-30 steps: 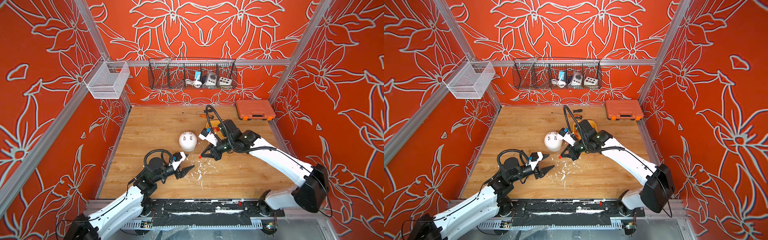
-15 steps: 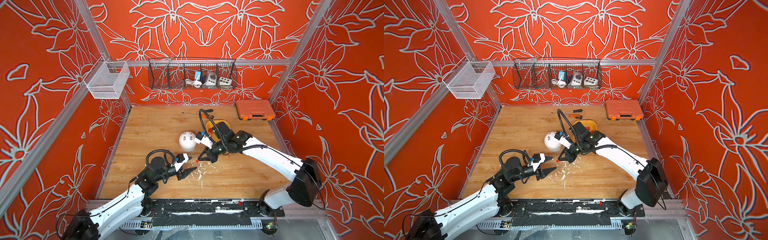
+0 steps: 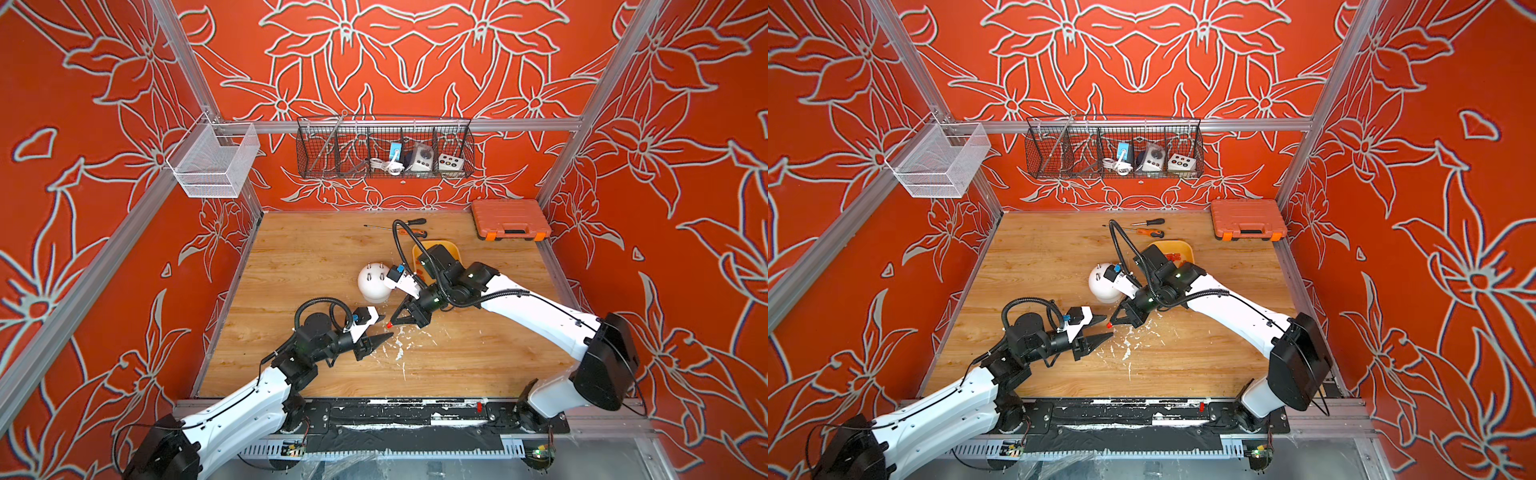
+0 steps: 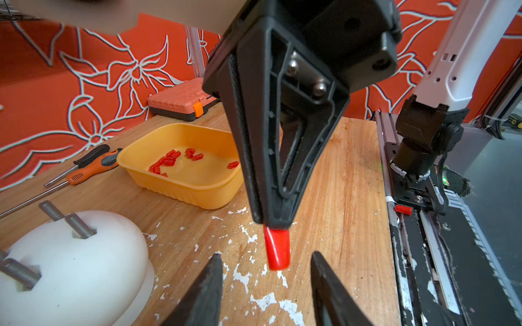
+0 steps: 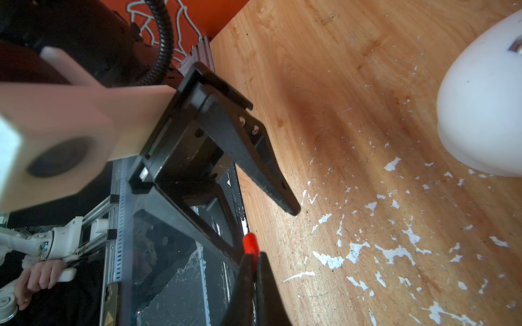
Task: Cover the protruding screws with screw protection sleeves
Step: Pick up the screw protection sleeve from the center of the board, then move the plastic shell to the center of the board.
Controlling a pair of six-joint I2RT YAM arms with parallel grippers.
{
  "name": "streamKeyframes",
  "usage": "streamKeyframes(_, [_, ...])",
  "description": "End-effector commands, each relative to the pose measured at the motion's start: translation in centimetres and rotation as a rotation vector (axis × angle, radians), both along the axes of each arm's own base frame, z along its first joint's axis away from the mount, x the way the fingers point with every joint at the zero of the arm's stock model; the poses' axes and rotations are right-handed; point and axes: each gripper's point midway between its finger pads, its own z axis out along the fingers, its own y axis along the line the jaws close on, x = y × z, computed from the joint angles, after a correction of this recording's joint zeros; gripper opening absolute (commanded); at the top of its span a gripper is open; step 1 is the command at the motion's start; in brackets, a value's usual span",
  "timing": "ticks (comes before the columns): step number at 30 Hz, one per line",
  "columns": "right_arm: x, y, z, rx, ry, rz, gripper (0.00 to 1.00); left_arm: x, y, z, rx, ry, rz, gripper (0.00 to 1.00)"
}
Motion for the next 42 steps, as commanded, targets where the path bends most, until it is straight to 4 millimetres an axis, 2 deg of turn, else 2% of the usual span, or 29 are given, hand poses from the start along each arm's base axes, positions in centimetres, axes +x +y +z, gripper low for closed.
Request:
streamKeyframes(1, [-0.3, 0.8, 0.5, 0.021, 0.007, 0.027, 0.00, 0.0, -0.4, 2.0, -0.022, -0.062, -0.019, 0.44])
streamKeyframes(6, [-0.1, 1.0, 0.5, 0.022, 0.004, 0.022, 0.00, -0.2, -0.6, 2.1, -0.019, -0.060, -0.036, 0.34])
streamKeyframes(13, [0.2, 1.2, 0.6, 0.021, -0.005, 0.013, 0.00, -0.4, -0.6, 2.1, -0.017, -0.059, -0.045, 0.15])
streamKeyframes(20, [0.8, 1.6, 1.2, 0.044, -0.009, -0.015, 0.00, -0.4, -0.7, 2.0, -0.012, -0.057, -0.047, 0.13])
streamKeyframes(21, [0.8, 1.6, 1.3, 0.048, -0.009, -0.017, 0.00, -0.3, -0.7, 2.0, -0.012, -0.058, -0.045, 0.15])
streamKeyframes(23, [0.9, 1.7, 1.1, 0.045, -0.010, -0.022, 0.00, -0.2, -0.6, 2.1, -0.016, -0.059, -0.033, 0.34])
streamKeyframes(25, [1.0, 1.6, 1.1, 0.042, -0.013, -0.022, 0.00, -0.1, -0.4, 2.1, -0.015, -0.063, -0.025, 0.36])
streamKeyframes(27, [1.2, 1.3, 1.3, 0.038, -0.034, -0.027, 0.00, 0.5, 0.1, 2.1, -0.014, -0.061, 0.026, 0.48])
streamKeyframes(28, [1.5, 0.9, 1.4, 0.034, -0.049, -0.039, 0.00, 0.8, 0.4, 2.2, -0.015, -0.062, 0.055, 0.50])
streamKeyframes(36, [6.8, -1.8, 2.6, 0.054, -0.141, -0.192, 0.00, 5.1, 6.0, 4.7, -0.114, -0.094, 0.466, 0.54])
streamKeyframes(38, [8.7, -2.1, 2.7, 0.047, -0.168, -0.253, 0.00, 7.5, 8.6, 4.8, -0.167, -0.009, 0.613, 0.56])
streamKeyframes(41, [10.9, -2.0, 2.5, 0.011, -0.202, -0.300, 0.00, 11.8, 14.5, 3.4, -0.274, 0.256, 0.914, 0.43])
streamKeyframes(42, [11.6, -2.0, 2.4, -0.014, -0.217, -0.315, 0.00, 12.6, 15.5, 2.8, -0.293, 0.313, 0.953, 0.42])
